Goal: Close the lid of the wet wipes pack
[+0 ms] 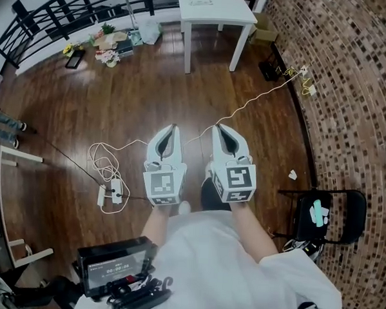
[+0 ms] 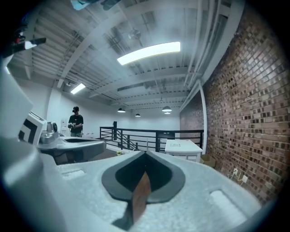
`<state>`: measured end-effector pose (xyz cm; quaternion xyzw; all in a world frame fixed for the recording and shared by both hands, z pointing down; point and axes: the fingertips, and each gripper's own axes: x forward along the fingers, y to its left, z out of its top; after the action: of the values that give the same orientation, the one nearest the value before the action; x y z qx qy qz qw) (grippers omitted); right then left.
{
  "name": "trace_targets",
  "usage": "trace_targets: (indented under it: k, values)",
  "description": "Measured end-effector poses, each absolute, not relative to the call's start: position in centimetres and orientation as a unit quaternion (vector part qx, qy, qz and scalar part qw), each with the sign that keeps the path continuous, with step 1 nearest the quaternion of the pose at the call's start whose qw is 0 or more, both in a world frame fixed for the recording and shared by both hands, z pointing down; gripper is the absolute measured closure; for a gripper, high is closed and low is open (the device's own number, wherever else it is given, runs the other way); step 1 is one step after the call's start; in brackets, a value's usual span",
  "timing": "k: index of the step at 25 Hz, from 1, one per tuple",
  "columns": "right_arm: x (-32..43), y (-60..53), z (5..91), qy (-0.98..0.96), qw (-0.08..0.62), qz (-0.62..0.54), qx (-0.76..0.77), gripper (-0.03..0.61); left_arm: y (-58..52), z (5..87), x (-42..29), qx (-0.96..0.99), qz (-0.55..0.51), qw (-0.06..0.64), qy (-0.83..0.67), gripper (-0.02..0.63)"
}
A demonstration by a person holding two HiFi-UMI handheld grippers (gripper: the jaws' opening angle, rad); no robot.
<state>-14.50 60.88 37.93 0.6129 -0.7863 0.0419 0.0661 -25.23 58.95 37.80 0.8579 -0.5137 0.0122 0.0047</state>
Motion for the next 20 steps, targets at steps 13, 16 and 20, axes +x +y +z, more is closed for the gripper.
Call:
trace_targets:
  k: [13,16,20]
  values:
    - [0.7,44.3,34.7,-0.780,0.016,0.026,0.625,0.589,42.9,32.7,-9.9,0.867,-0.013,-0.031,-0.497,0.598]
    - [2.6,42.1,36.4,-0.778,0.020,0.052,0.625,0.589,40.3,33.8,-8.0,0.864,0.010,-0.025,-0.502,0.598]
    - [4.2,39.3,37.8,-0.780,0.025,0.067,0.621,0.589,37.0,35.5,-7.3,0.857,0.028,-0.015,-0.515,0.598]
